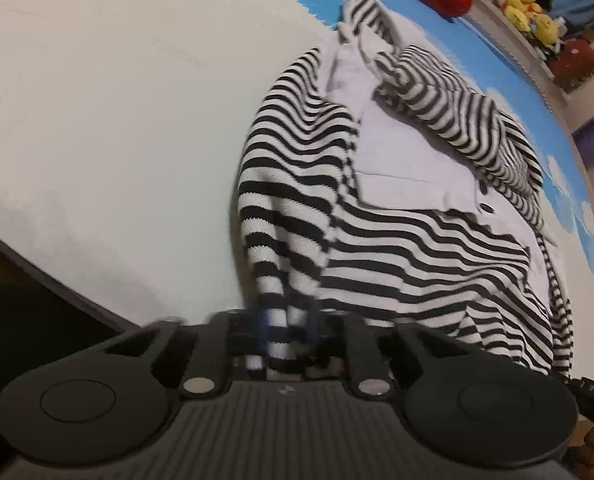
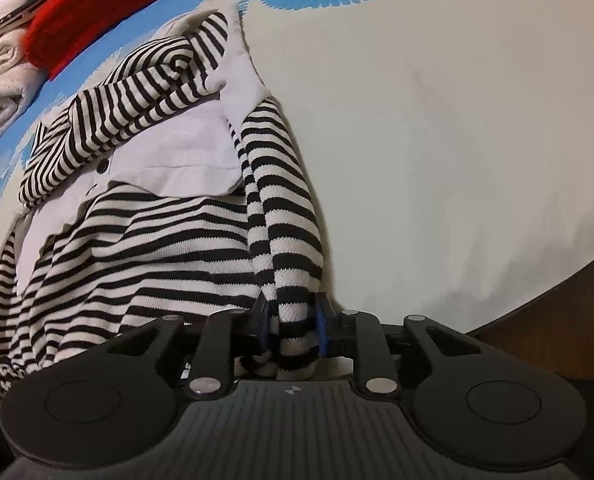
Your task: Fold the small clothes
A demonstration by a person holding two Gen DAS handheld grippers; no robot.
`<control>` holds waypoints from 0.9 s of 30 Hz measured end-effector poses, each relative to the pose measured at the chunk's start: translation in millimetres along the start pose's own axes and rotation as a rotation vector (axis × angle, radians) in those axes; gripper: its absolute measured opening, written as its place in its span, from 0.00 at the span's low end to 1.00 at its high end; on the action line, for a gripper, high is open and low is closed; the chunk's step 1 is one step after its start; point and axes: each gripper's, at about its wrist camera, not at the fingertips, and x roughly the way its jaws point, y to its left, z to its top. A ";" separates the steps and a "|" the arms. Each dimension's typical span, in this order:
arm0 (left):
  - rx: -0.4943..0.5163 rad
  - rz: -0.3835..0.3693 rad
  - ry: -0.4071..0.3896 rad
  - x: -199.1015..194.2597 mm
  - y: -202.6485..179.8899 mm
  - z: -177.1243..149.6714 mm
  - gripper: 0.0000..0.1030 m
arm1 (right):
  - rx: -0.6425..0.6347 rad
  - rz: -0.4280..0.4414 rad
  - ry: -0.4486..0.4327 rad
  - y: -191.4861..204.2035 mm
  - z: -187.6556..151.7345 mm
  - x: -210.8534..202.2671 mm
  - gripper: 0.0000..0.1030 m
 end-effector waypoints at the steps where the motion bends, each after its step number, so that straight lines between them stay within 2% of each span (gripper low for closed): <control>1: 0.013 0.001 -0.010 -2.1 -0.8 -0.6 0.09 | -0.011 0.001 -0.006 1.3 -0.8 -1.0 0.05; 4: 0.063 -0.014 -0.080 -15.0 -11.0 -1.0 0.08 | -0.021 0.029 -0.080 5.2 1.5 -15.4 0.05; 7: 0.071 -0.011 -0.090 -16.6 -14.0 -2.5 0.10 | -0.006 0.053 -0.148 3.1 4.7 -30.6 0.05; 9: 0.048 0.008 -0.039 -6.1 -9.4 -3.4 0.13 | 0.011 0.045 -0.114 -0.5 4.3 -24.7 0.08; 11: 0.001 -0.009 0.017 5.6 -2.7 -4.8 0.20 | 0.020 0.036 -0.019 -1.7 1.9 -8.2 0.15; 12: -0.011 -0.015 0.016 6.2 -1.1 -5.0 0.21 | 0.018 0.025 0.017 -1.2 -0.4 -1.7 0.18; 15: -0.018 -0.020 0.015 4.6 0.2 -4.1 0.21 | -0.027 0.002 0.011 5.9 -2.7 -0.6 0.20; 27: -0.024 -0.013 0.017 5.2 0.6 -4.7 0.21 | -0.046 -0.007 0.011 7.9 -5.1 0.2 0.20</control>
